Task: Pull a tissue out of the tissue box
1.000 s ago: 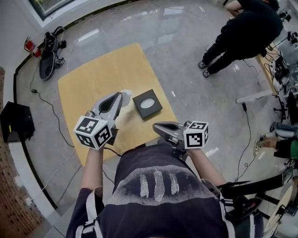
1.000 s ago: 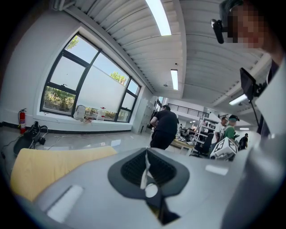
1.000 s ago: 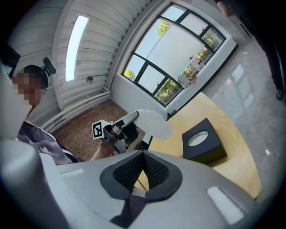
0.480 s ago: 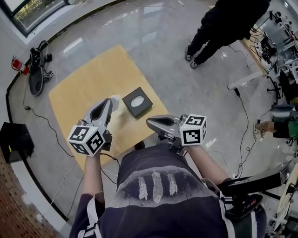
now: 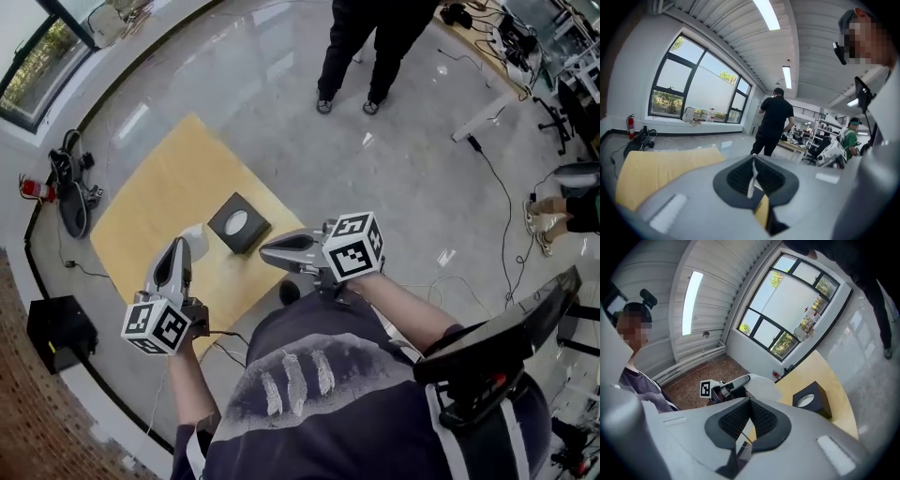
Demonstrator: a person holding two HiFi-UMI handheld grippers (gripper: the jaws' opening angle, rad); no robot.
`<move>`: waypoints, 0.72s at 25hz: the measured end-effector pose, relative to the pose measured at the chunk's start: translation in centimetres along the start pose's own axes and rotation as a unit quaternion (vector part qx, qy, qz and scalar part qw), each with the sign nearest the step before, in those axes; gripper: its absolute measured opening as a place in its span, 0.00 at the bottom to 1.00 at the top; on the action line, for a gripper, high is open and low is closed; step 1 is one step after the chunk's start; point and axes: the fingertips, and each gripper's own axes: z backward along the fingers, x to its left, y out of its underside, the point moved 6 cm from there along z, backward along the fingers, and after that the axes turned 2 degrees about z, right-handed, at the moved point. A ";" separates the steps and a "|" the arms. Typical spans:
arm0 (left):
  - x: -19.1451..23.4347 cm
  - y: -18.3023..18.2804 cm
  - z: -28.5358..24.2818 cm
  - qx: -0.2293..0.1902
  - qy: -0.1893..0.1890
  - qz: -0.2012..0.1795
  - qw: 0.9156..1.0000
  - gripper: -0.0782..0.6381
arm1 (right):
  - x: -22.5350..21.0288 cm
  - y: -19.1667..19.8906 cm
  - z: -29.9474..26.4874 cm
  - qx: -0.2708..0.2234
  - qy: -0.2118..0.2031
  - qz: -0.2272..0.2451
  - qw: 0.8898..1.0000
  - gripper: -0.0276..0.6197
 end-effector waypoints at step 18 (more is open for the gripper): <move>-8.2 1.0 -0.5 0.003 -0.098 0.014 0.995 0.11 | -4.0 -1.4 5.5 0.047 -0.088 -0.031 0.994 0.04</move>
